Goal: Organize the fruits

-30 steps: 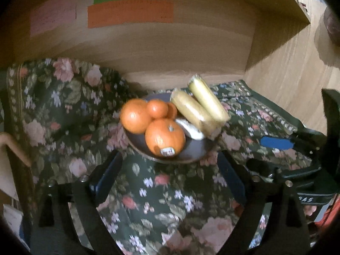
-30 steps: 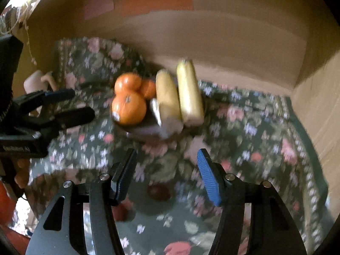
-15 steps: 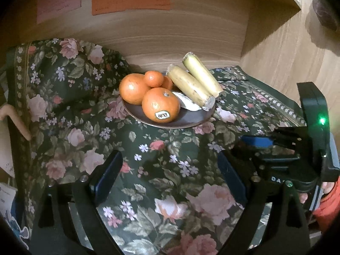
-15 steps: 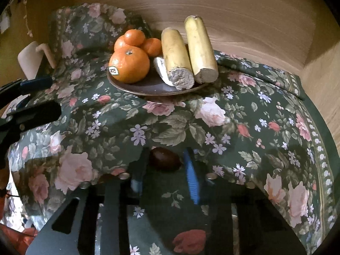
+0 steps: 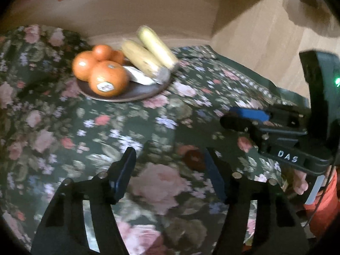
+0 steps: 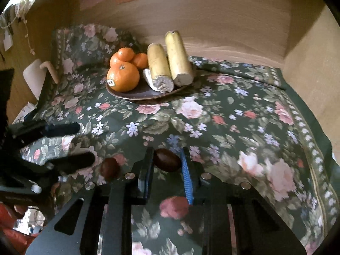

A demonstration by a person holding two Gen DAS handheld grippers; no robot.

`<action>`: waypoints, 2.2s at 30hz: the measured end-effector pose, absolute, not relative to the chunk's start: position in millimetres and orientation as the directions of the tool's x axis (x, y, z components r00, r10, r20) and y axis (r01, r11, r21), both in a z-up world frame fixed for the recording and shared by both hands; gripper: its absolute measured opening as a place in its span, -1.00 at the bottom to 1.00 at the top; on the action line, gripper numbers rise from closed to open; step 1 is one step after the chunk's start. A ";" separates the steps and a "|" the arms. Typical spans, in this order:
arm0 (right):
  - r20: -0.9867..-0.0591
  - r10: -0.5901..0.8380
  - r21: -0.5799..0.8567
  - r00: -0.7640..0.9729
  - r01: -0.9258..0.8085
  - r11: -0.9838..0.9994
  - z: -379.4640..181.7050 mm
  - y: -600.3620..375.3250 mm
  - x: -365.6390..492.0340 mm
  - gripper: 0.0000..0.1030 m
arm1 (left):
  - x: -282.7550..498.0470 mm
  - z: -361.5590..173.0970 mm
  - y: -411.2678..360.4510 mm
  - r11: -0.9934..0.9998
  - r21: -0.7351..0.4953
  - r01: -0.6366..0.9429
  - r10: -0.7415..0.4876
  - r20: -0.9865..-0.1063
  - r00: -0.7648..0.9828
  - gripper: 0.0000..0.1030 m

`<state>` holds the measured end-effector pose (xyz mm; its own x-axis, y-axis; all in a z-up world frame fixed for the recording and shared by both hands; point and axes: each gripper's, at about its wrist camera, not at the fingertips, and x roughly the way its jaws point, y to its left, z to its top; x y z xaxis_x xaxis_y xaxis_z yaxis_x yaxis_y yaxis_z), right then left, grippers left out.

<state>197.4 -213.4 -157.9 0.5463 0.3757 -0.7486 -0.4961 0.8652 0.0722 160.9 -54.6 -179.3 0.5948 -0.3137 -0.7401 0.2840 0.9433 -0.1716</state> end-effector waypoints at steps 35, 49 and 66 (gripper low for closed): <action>-0.693 0.470 0.061 0.546 -0.606 0.793 -132.8 -157.8 236.1 -0.56 | 211.7 -149.2 12.3 0.982 -0.088 0.167 -0.181 -0.696 0.695 -0.58; -0.735 0.478 0.054 0.481 -0.662 0.748 -147.0 -111.3 278.4 -0.56 | 270.6 -168.9 39.3 0.990 -0.050 0.134 -0.127 -0.737 0.664 -0.57; -0.755 0.458 0.055 0.469 -0.650 0.758 -162.1 -104.0 289.6 -0.33 | 296.5 -178.5 48.2 0.990 -0.079 0.119 -0.137 -0.753 0.644 -0.48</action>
